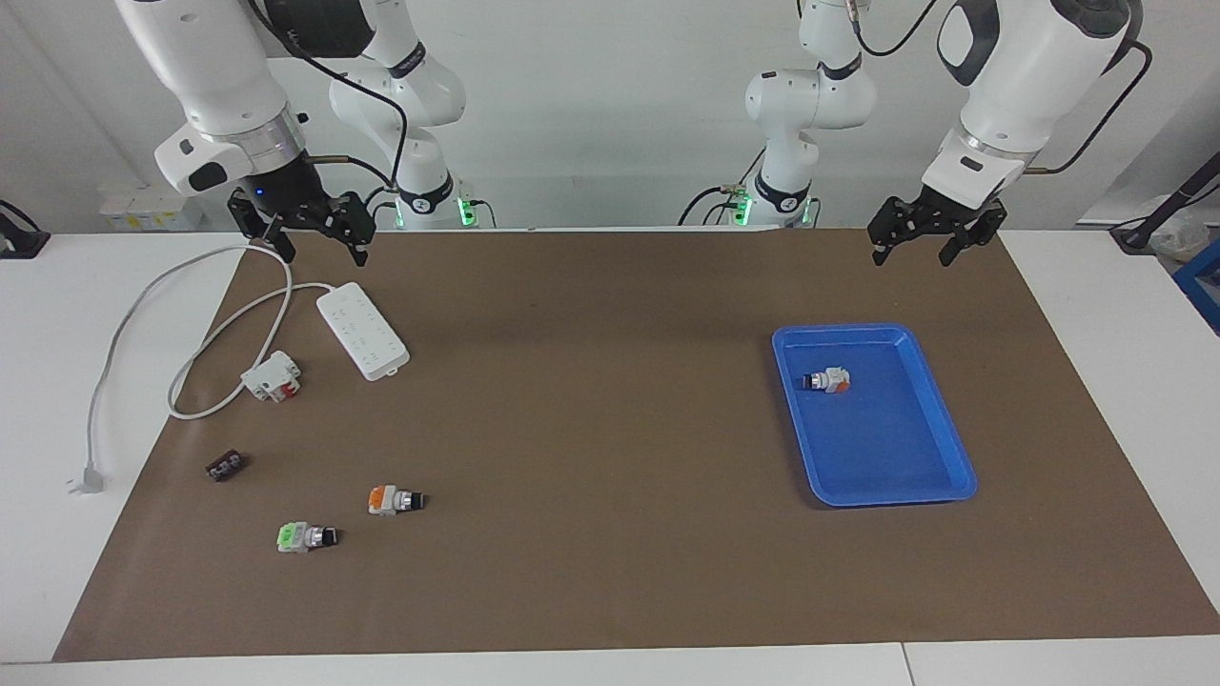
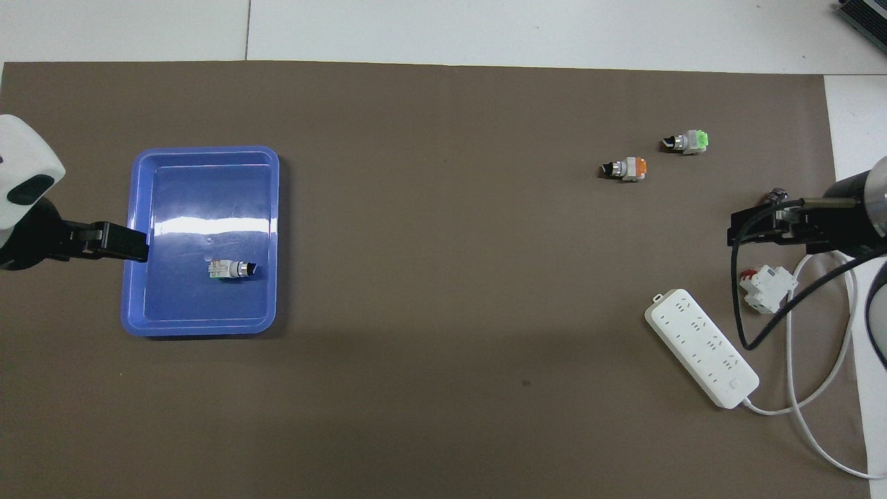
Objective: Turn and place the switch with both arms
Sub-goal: 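Move the right gripper toward the orange-topped switch module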
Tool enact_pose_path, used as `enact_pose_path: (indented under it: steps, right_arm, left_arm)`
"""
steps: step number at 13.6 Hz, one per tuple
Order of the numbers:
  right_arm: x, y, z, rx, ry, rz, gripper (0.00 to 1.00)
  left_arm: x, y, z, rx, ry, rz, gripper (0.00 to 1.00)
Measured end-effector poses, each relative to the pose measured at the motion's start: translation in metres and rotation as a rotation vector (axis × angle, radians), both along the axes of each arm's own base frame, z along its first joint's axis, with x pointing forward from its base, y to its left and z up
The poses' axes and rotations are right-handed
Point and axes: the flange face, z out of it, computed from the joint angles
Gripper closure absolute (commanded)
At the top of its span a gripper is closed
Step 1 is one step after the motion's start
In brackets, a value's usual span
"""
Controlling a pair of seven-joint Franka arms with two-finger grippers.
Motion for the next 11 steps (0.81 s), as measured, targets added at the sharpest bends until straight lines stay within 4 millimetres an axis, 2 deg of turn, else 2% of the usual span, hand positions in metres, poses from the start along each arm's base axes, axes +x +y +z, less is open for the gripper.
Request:
enact_pose_path:
  steps: [6, 11]
  right_arm:
    - [0.0, -0.001, 0.0, 0.0, 0.0, -0.002, 0.0]
    - [0.006, -0.018, -0.008, 0.001, -0.032, -0.035, 0.0]
  left_arm:
    - [0.001, 0.016, 0.0, -0.001, 0.0, 0.03, 0.0]
    - [0.001, 0.016, 0.0, -0.001, 0.0, 0.031, 0.0]
